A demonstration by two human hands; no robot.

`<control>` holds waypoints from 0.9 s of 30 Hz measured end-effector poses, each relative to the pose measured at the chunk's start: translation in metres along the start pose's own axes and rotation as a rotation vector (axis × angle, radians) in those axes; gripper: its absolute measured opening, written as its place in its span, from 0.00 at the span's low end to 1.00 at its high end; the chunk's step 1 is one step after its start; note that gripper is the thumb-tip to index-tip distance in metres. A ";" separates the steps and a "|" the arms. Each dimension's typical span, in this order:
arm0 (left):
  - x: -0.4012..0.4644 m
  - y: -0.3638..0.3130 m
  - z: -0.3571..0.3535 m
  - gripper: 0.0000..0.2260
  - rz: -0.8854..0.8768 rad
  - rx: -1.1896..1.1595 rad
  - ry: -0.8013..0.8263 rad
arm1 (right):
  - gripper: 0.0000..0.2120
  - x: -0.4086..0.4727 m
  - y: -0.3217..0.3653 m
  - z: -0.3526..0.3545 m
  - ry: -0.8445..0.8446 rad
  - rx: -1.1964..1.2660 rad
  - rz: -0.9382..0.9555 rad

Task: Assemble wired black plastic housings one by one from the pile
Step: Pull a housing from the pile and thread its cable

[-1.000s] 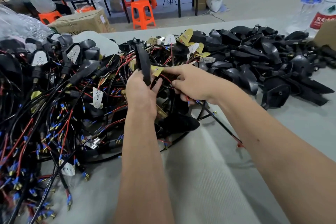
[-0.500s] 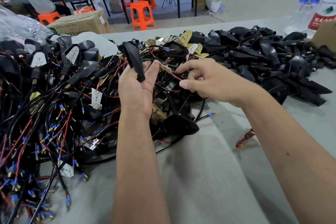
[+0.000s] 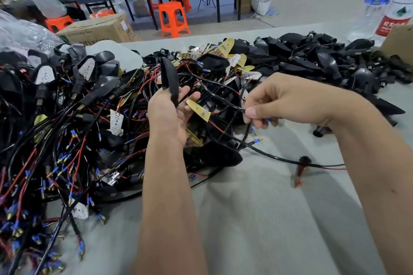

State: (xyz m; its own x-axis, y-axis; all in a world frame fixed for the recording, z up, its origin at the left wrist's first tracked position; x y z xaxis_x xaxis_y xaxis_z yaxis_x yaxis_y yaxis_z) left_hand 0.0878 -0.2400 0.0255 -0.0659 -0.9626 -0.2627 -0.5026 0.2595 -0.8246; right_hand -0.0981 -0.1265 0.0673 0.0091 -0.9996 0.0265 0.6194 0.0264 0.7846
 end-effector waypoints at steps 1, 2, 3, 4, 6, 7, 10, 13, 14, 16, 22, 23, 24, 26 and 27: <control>-0.001 0.001 0.000 0.08 0.010 0.003 0.008 | 0.11 -0.001 0.000 -0.003 0.055 -0.016 -0.003; -0.001 0.002 -0.001 0.09 0.018 -0.003 0.028 | 0.10 -0.001 -0.002 -0.006 0.091 -0.037 -0.014; -0.001 0.002 -0.002 0.09 0.026 -0.015 0.056 | 0.10 0.000 -0.004 -0.007 0.097 -0.060 -0.031; -0.002 0.002 -0.003 0.09 0.033 -0.034 0.089 | 0.10 0.003 -0.008 -0.007 0.070 -0.086 -0.051; -0.003 0.001 -0.005 0.09 0.060 -0.081 0.136 | 0.10 0.010 -0.014 -0.007 -0.040 -0.130 -0.094; -0.004 0.001 -0.006 0.09 0.073 -0.095 0.140 | 0.10 0.013 -0.015 -0.007 -0.102 -0.128 -0.111; -0.003 0.002 -0.002 0.10 0.080 -0.111 0.083 | 0.10 0.023 -0.015 -0.012 -0.261 -0.142 -0.137; 0.000 -0.002 0.005 0.10 0.061 -0.186 0.008 | 0.08 0.030 -0.011 -0.016 -0.386 -0.381 -0.172; 0.002 -0.003 0.007 0.10 0.055 -0.203 -0.009 | 0.07 0.031 -0.007 -0.015 -0.462 -0.515 -0.195; 0.003 -0.004 0.008 0.11 0.056 -0.218 -0.020 | 0.12 0.029 0.011 -0.019 -0.637 -0.710 -0.176; 0.003 0.000 0.006 0.10 0.025 -0.146 -0.021 | 0.27 0.030 0.046 -0.047 -0.633 -0.702 0.032; 0.004 0.000 0.005 0.10 0.025 -0.150 -0.022 | 0.27 0.033 0.042 -0.052 -0.514 -0.682 0.025; 0.005 0.000 0.004 0.10 0.031 -0.158 -0.016 | 0.26 0.035 0.036 -0.059 -0.396 -0.694 0.014; 0.005 0.002 0.002 0.11 0.045 -0.171 -0.001 | 0.19 0.037 0.027 -0.068 -0.249 -0.780 0.016; 0.004 0.002 0.001 0.11 0.045 -0.171 0.006 | 0.15 0.037 0.026 -0.068 -0.235 -0.783 0.030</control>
State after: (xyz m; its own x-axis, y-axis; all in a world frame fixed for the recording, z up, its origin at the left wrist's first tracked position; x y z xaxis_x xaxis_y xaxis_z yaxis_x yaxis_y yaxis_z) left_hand 0.0868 -0.2432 0.0223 -0.0966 -0.9511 -0.2936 -0.6386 0.2854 -0.7147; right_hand -0.0282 -0.1633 0.0460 -0.0766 -0.9683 0.2377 0.9911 -0.0479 0.1241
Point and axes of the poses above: each hand's wrist, its own x-axis towards the middle knuckle, its own z-axis out of the back of the hand, y = z × x, the point moved 7 cm from there along x, towards the middle knuckle, and after that the axes turned 8 degrees about -y, right-handed, at the moved point
